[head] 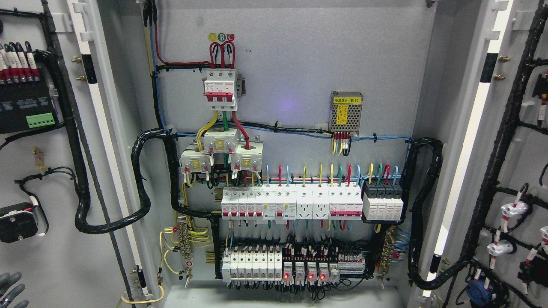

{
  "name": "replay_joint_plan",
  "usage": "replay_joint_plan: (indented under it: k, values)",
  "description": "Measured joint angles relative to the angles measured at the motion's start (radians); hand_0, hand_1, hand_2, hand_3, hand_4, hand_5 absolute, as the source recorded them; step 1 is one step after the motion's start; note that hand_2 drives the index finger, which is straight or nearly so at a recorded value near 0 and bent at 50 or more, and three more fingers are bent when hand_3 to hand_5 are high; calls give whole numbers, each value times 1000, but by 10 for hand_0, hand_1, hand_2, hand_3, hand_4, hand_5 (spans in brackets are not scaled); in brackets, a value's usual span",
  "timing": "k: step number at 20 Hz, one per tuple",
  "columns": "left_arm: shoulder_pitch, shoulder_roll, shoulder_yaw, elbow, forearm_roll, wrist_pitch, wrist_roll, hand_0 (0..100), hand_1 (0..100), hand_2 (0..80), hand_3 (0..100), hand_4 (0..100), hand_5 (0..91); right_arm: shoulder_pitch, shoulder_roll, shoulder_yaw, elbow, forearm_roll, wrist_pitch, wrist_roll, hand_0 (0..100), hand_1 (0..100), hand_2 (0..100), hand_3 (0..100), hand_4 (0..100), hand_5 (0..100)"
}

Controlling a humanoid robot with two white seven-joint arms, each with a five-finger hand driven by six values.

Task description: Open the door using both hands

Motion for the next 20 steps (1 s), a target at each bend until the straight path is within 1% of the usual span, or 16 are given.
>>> replay_joint_plan:
  k: [3, 9, 15, 20]
  values:
    - [57, -2, -7, -11, -1, -3, -2, 0, 0, 0, 0, 0, 0, 1, -3, 19, 5, 37, 1, -1, 0, 0, 0, 0, 0, 0]
    - [128, -24, -47, 2, -9, -3, -37, 0, 0, 0, 0, 0, 0, 2, -5, 72, 37, 115, 2, -1, 0, 0, 0, 0, 0, 0]
    - [150, -57, -107, 70, -30, -5, -57, 0, 0, 0, 0, 0, 0, -4, 0, 136, 125, 214, 9, -1, 0, 0, 0, 0, 0, 0]
    - [153, -89, -177, 161, -39, -7, -92, 0, 0, 0, 0, 0, 0, -12, 11, 192, 240, 264, 16, -1, 0, 0, 0, 0, 0, 0]
